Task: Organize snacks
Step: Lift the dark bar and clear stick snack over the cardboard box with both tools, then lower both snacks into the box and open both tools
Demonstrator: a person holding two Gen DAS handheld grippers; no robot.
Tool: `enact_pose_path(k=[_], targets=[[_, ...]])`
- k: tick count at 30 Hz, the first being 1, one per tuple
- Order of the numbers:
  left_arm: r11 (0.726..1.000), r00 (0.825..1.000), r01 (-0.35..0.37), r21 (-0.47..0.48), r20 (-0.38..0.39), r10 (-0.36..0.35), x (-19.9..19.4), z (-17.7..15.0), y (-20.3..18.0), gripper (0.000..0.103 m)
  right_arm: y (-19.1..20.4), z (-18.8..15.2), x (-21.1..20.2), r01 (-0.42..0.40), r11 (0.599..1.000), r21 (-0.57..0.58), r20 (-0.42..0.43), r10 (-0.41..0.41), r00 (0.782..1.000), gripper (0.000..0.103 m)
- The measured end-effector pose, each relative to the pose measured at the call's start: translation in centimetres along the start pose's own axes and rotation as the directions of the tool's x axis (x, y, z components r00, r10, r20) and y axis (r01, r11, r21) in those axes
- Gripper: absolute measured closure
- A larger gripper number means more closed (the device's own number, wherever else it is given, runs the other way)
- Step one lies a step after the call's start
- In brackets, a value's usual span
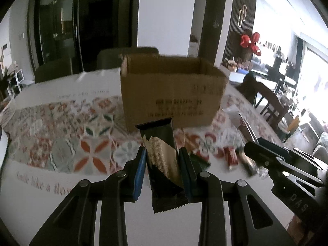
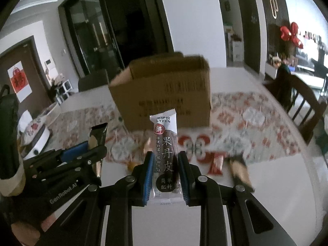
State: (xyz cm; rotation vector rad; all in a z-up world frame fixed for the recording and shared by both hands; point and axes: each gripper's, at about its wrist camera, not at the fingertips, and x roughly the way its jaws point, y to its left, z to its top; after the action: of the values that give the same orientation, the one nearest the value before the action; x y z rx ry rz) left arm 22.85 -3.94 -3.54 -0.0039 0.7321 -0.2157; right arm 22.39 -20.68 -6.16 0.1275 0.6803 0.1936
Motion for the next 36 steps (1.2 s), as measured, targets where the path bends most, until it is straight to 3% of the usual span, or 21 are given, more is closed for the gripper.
enact_pose_path(k=[10, 21, 30, 36], targets=[[0.999, 0.998, 0.006, 0.046, 0.069, -0.009, -0.5, 6.0, 0.5, 0.071, 0.6, 5.4, 0.2, 0.002, 1.000, -0.024, 0.080, 0.000, 0.997, 0.078], [0.996, 0.994, 0.020, 0.081, 0.103, -0.028, 1.5, 12.4, 0.8, 0.071, 0.2, 12.2, 2.7, -0.012, 0.998, -0.063, 0.086, 0.017, 0.996, 0.078], [0.996, 0.998, 0.051, 0.071, 0.032, -0.054, 5.8, 16.2, 1.9, 0.071, 0.1, 16.7, 6.9, -0.046, 0.996, -0.082, 0.031, 0.049, 0.998, 0.078], [0.996, 0.998, 0.071, 0.059, -0.003, -0.070, 8.8, 17.7, 2.4, 0.071, -0.4, 18.3, 10.5, -0.027, 0.997, -0.079, -0.017, 0.025, 1.000, 0.078]])
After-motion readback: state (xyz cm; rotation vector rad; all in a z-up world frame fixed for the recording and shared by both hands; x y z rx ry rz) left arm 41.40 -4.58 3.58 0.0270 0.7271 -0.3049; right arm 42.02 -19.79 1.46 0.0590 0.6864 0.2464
